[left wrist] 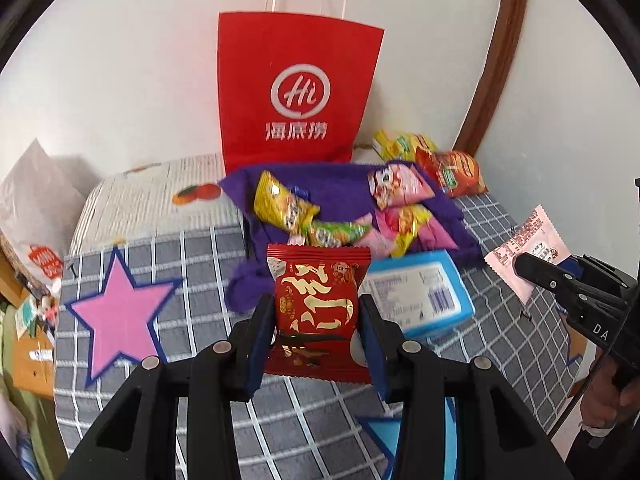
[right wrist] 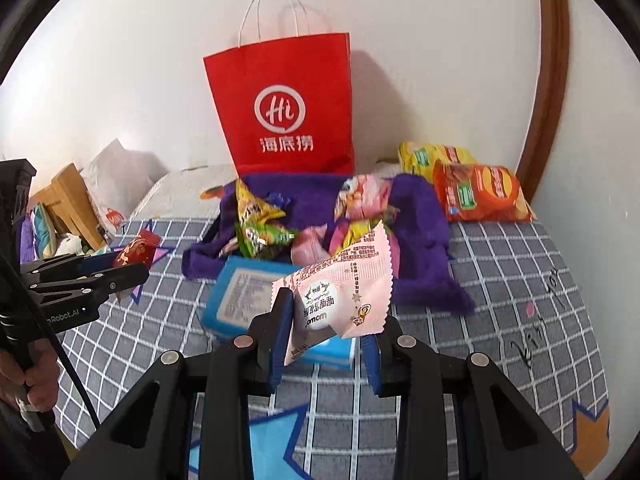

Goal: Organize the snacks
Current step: 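Carry the red candy bag and pink candy up over the purple towel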

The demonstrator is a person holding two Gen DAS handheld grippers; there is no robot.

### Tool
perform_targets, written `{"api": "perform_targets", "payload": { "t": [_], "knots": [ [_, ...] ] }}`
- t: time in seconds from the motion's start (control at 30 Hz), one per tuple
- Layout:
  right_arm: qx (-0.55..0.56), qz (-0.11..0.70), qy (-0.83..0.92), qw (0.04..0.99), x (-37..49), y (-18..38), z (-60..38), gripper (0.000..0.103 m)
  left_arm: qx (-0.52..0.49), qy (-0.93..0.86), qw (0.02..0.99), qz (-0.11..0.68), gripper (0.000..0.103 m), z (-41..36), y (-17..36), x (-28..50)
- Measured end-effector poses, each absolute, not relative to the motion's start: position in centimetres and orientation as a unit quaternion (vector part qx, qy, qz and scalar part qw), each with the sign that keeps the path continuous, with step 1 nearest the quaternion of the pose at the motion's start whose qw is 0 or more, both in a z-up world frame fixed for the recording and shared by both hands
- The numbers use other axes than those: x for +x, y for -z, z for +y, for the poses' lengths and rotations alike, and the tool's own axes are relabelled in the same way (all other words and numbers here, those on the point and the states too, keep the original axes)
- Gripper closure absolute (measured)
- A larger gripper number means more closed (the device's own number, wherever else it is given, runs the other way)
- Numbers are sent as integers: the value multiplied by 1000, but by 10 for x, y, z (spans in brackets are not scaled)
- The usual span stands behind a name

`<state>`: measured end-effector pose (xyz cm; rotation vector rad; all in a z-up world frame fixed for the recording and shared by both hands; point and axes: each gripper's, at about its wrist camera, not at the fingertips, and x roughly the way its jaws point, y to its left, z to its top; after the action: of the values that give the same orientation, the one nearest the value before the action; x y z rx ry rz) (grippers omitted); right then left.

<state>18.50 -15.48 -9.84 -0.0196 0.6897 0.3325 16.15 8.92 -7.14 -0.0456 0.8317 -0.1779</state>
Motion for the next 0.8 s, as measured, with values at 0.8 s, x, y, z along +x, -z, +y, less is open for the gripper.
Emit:
{"api": "perform_targets", "payload": {
  "t": [0.8],
  "knots": [
    [-32, 325, -183, 927, 306, 62, -110, 71, -33, 77, 920, 382, 64, 88, 47, 287]
  ]
}}
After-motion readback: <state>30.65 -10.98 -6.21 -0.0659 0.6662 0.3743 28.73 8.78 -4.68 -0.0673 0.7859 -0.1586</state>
